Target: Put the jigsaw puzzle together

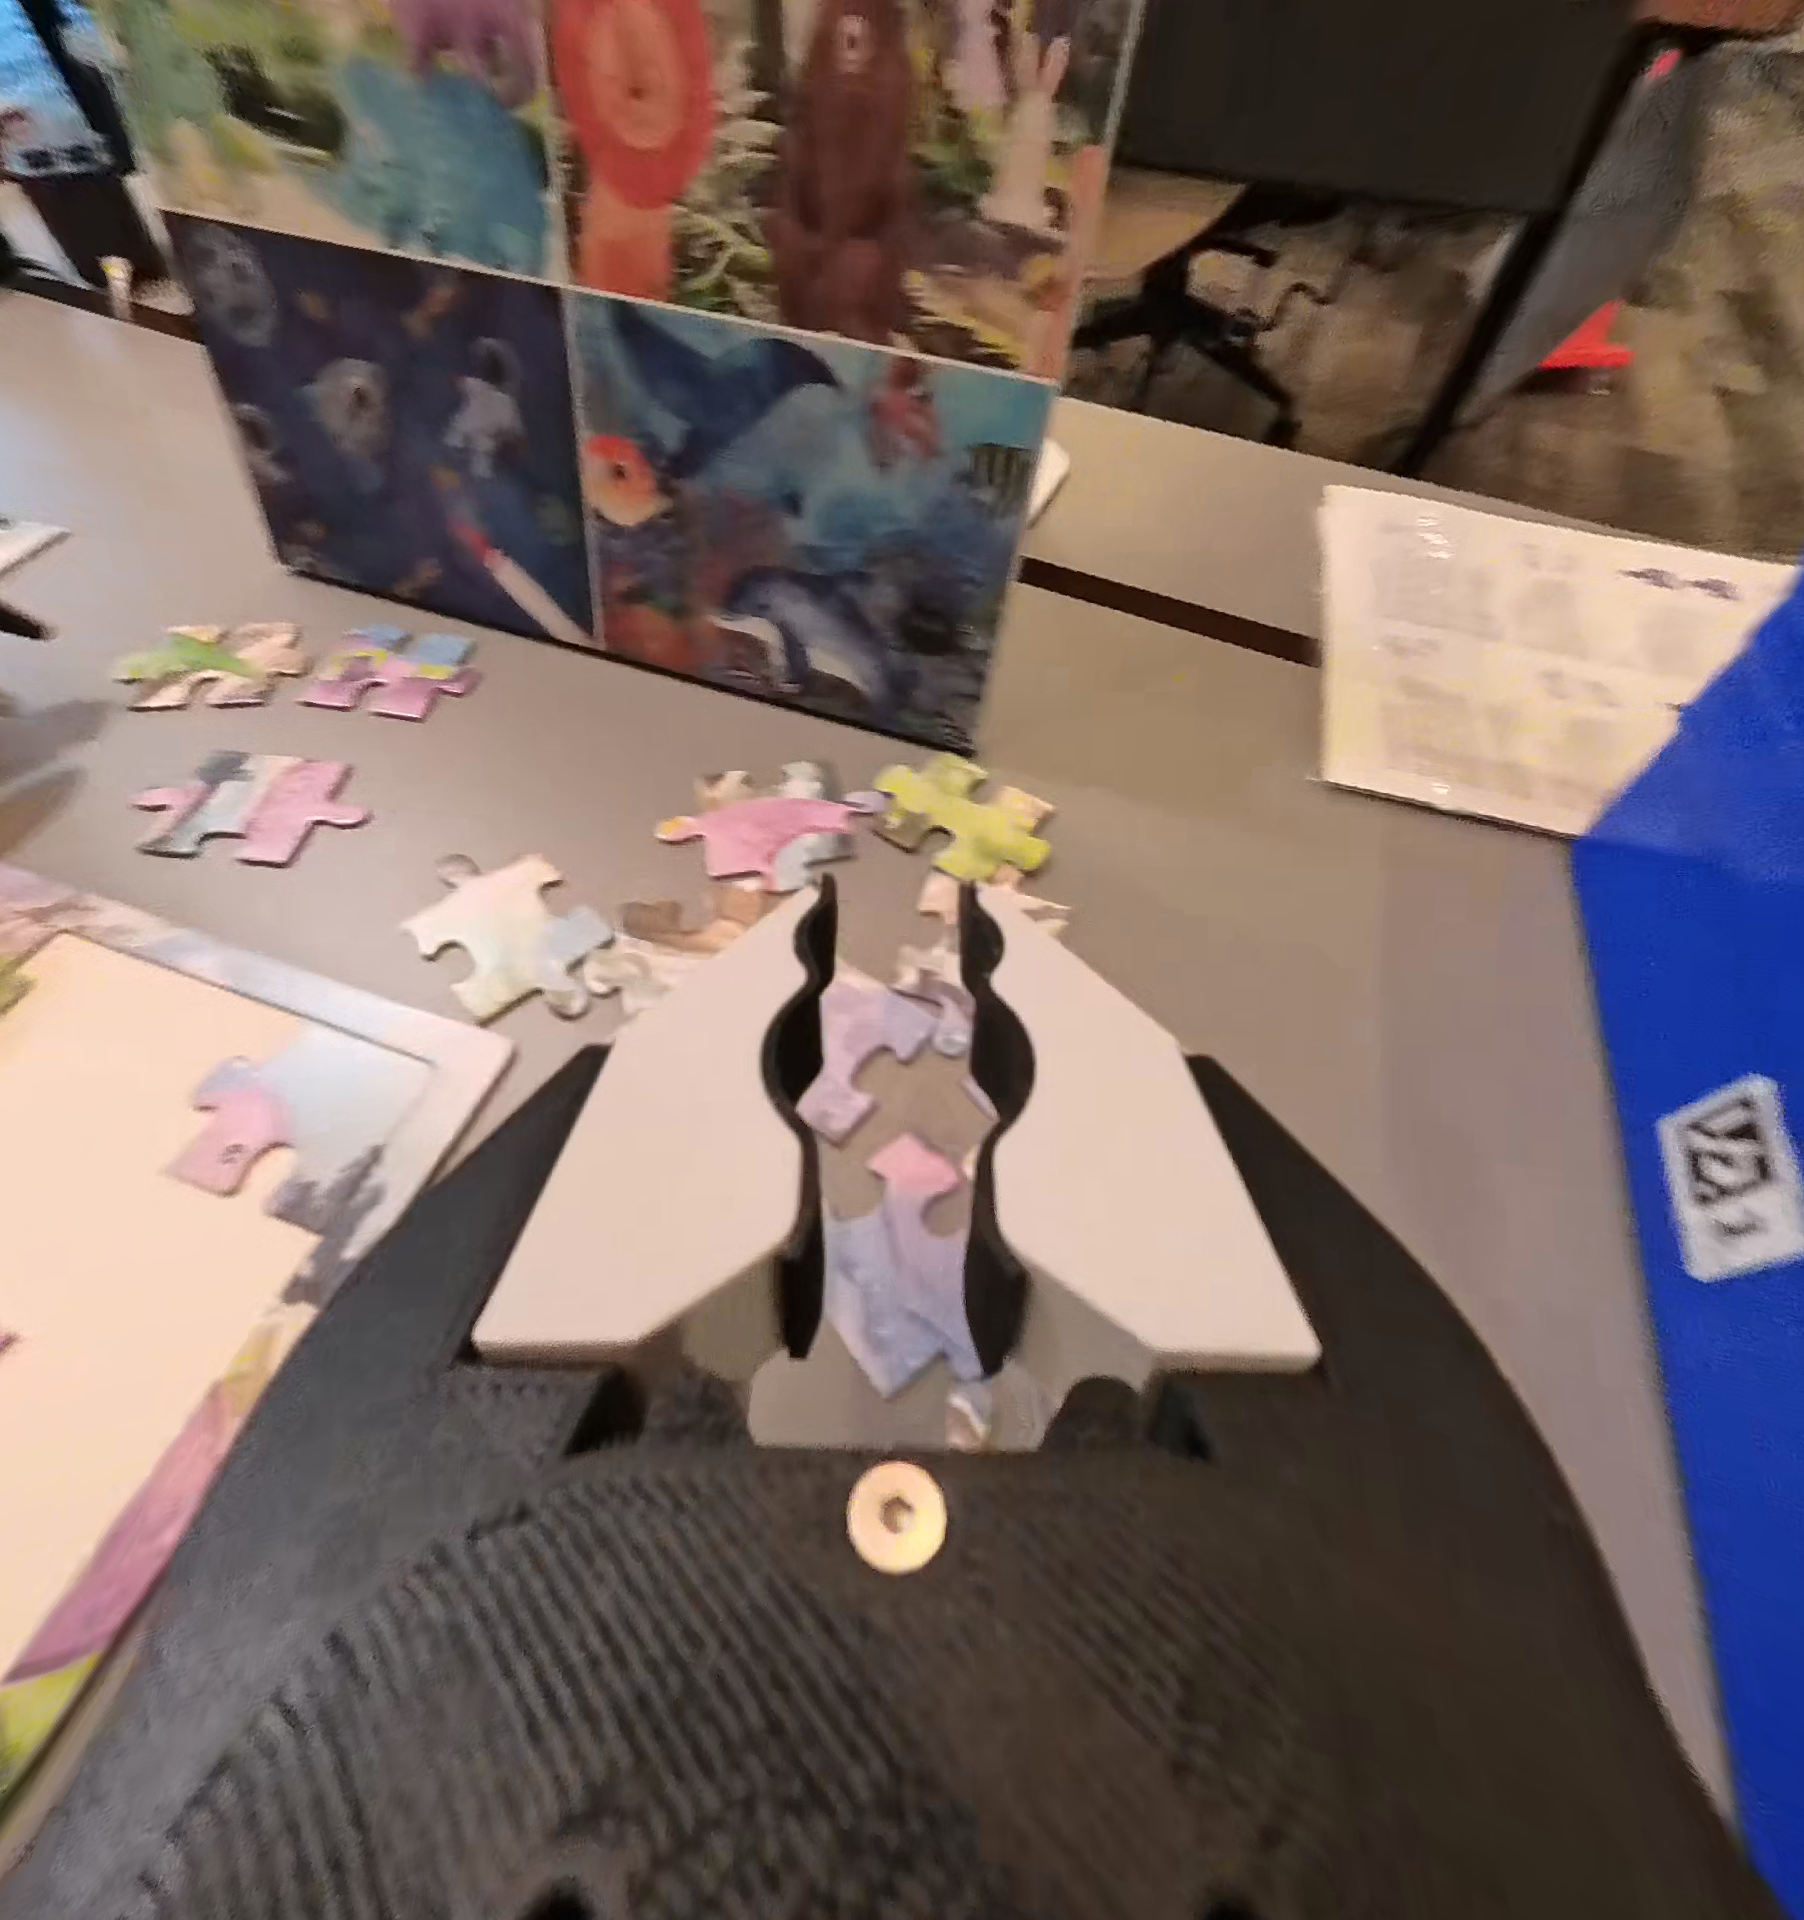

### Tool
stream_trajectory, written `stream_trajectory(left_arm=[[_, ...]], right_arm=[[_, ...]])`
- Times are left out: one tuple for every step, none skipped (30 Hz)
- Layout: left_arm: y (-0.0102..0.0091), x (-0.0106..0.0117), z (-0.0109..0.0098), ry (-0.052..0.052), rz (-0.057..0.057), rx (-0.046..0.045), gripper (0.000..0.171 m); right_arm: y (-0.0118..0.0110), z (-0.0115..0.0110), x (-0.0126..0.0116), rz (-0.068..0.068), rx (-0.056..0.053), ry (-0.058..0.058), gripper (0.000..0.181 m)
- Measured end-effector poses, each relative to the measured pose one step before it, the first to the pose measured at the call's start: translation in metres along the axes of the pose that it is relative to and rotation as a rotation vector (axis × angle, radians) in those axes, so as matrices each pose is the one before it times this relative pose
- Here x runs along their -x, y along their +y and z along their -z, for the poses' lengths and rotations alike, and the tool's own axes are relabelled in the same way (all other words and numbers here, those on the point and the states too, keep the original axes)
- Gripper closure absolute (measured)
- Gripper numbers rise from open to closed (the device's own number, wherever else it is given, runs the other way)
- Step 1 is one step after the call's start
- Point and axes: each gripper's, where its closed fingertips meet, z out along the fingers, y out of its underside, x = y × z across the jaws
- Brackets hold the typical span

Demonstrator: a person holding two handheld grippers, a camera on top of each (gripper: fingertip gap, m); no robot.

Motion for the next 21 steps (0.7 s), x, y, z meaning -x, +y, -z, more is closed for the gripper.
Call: stream_trajectory(left_arm=[[-0.0001, -0.00075, 0.00056, -0.0037, -0.0096, -0.00241, 0.142], [-0.00024, -0.00091, 0.0008, -0.0035, -0.0108, -0.00439, 0.142], [-0.00076, -0.00086, 0.00089, -0.0028, -0.0106, -0.00782, 0.142], [-0.0011, -0.00079, 0.00109, -0.001, -0.0088, -0.01019, 0.141], [-0.00108, -0.00098, 0.00113, 0.0026, -0.0062, -0.00999, 0.142], [-0.0009, -0.0012, 0.00078, 0.0068, -0.004, -0.00779, 0.142], [-0.00062, -0.00117, 0.00055, 0.009, -0.0017, -0.00559, 0.142], [-0.00042, -0.00081, 0.00043, 0.0077, 0.0003, -0.00388, 0.142], [-0.00034, -0.00064, 0.0003, 0.0063, 0.0011, -0.00332, 0.142], [-0.00045, -0.00039, 0.00042, 0.0042, 0.0012, -0.00405, 0.142], [-0.00057, 0.0, 0.00055, 0.0021, 0.0013, -0.00499, 0.142], [-0.00054, -0.00005, 0.00039, 0.0016, 0.0016, -0.00461, 0.143], [-0.00038, 0.00007, 0.00041, 0.0015, 0.0023, -0.00306, 0.143], [-0.00018, 0.00019, 0.00018, 0.0016, 0.0033, -0.00181, 0.143], [-0.00003, -0.00008, 0.00006, 0.0041, 0.0039, -0.00059, 0.143], [-0.00001, -0.00015, 0.0, 0.0046, 0.0045, 0.00014, 0.143], [-0.00005, 0.00013, 0.00006, 0.0039, 0.0047, -0.00053, 0.143], [-0.00008, 0.00009, 0.00015, 0.0033, 0.0046, -0.00148, 0.143], [-0.00023, 0.00017, 0.0001, 0.0029, 0.0047, -0.00143, 0.143], [-0.00001, 0.00008, 0.00014, 0.003, 0.0046, -0.00064, 0.142], [-0.00004, 0.00016, -0.00002, 0.003, 0.0043, 0.00029, 0.142]], right_arm=[[-0.00039, 0.00305, -0.00487, 0.0087, -0.0051, 0.0208, 0.159], [-0.00122, 0.00256, -0.00272, 0.0076, -0.0083, 0.0129, 0.159], [-0.00179, 0.00218, -0.00132, 0.006, -0.0106, 0.0072, 0.159], [-0.00214, 0.00197, -0.00103, 0.0049, -0.0119, 0.0044, 0.159], [-0.00166, 0.00193, -0.00145, 0.0051, -0.0102, 0.0058, 0.159], [-0.00092, 0.00194, -0.00276, 0.0056, -0.0068, 0.0102, 0.159], [-0.00015, 0.00232, -0.00372, 0.0064, -0.0036, 0.0128, 0.158], [0.00063, 0.0027, -0.00476, 0.008, -0.0015, 0.015, 0.158], [0.00111, 0.00331, -0.00618, 0.0087, -0.0018, 0.0205, 0.158], [0.00155, 0.00389, -0.00752, 0.0058, -0.005, 0.0247, 0.158], [0.00129, 0.00412, -0.00731, -0.0028, -0.0099, 0.0194, 0.158], [0.00089, 0.00378, -0.00588, -0.0159, -0.0146, 0.0059, 0.159], [0.00023, 0.00322, -0.00388, -0.0297, -0.0178, -0.0076, 0.159], [-0.00044, 0.00254, -0.00213, -0.0369, -0.0196, -0.0178, 0.158], [-0.00064, 0.00188, -0.0007, -0.0364, -0.0184, -0.0223, 0.157], [-0.00049, 0.00106, 0.00028, -0.0289, -0.0126, -0.0199, 0.156], [-0.00022, 0.00022, 0.00061, -0.0144, -0.0053, -0.0114, 0.154], [0.00024, -0.00051, 0.00096, -0.0002, 0.0012, -0.0026, 0.154], [0.00096, -0.0016, 0.00215, 0.0095, 0.008, -0.0005, 0.154], [0.00217, -0.00289, 0.00394, 0.0116, 0.0132, -0.0047, 0.154], [0.00333, -0.00445, 0.00658, 0.0111, 0.0185, -0.0157, 0.154]])
